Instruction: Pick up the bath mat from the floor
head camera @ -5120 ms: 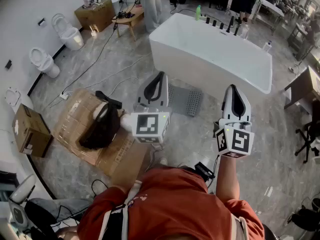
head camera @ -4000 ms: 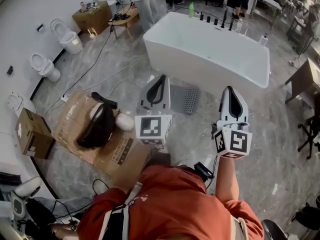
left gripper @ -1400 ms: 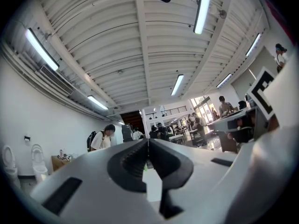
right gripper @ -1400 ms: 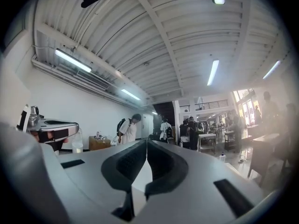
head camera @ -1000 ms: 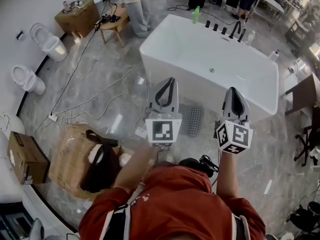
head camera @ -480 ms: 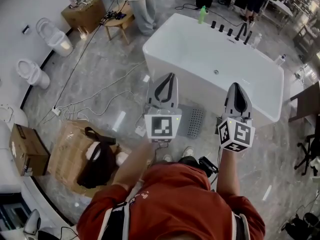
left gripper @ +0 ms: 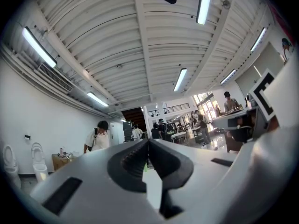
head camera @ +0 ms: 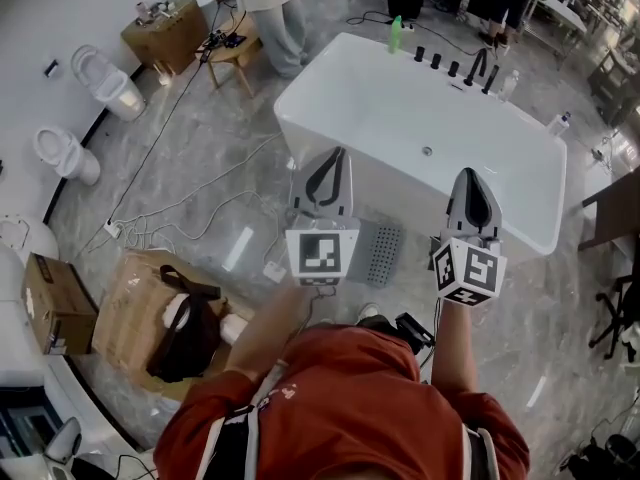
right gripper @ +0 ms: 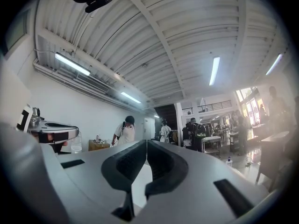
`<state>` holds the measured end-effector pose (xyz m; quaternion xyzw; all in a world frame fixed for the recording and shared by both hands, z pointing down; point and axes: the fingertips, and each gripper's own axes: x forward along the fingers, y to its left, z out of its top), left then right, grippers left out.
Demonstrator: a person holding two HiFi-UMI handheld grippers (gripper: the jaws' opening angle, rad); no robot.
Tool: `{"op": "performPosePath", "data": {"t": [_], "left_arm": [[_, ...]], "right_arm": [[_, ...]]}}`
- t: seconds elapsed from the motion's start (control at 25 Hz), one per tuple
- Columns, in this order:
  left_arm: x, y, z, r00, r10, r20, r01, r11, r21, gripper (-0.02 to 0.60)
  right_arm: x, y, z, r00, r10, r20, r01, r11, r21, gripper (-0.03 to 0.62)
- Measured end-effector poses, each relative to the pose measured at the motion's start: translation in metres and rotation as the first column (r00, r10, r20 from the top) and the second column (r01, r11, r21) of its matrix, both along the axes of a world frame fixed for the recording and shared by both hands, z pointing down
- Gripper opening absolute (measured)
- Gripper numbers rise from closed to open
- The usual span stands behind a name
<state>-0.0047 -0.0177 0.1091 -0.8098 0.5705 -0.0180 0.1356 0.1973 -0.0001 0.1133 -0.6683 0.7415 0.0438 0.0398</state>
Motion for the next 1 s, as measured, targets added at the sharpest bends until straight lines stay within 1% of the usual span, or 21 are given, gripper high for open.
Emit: {"op": "performPosePath", "data": {"t": [0.16,0.28,0.4,0.56,0.76,1.0], "left_arm": [[0.018,-0.013,0.000,1.000,-0.007,-0.013,0.007,1.000,-0.004,0.017],[0.028,-0.018,0.006,1.000,-0.019,0.013,0.020,1.000,-0.024,0.017],[0.036,-0.021,0.014,0.999,-0.026,0.031,0.028,0.999,-0.039,0.017],[0.040,-0.028,0.029,0.999,-0.037,0.037,0.040,0.996,-0.075,0.017],[0.034,-0.039,0.052,0.999,-0.030,0.038,0.034,0.992,-0.124,0.017],[0.014,-0.062,0.079,0.999,-0.015,0.039,0.022,0.983,-0.180,0.017]], "right_arm": [[0.019,-0.013,0.004,1.000,-0.012,0.018,0.012,1.000,-0.010,0.014],[0.030,-0.019,0.013,0.999,-0.020,0.030,0.021,1.000,-0.021,0.014],[0.039,-0.023,0.023,0.997,-0.035,0.063,0.037,0.999,-0.038,0.014],[0.046,-0.028,0.035,0.992,-0.055,0.112,0.061,0.997,-0.056,0.014],[0.035,-0.036,0.055,0.995,-0.060,0.085,0.068,0.993,-0.099,0.014],[0.014,-0.052,0.083,0.997,-0.040,0.063,0.050,0.986,-0.162,0.014]]}}
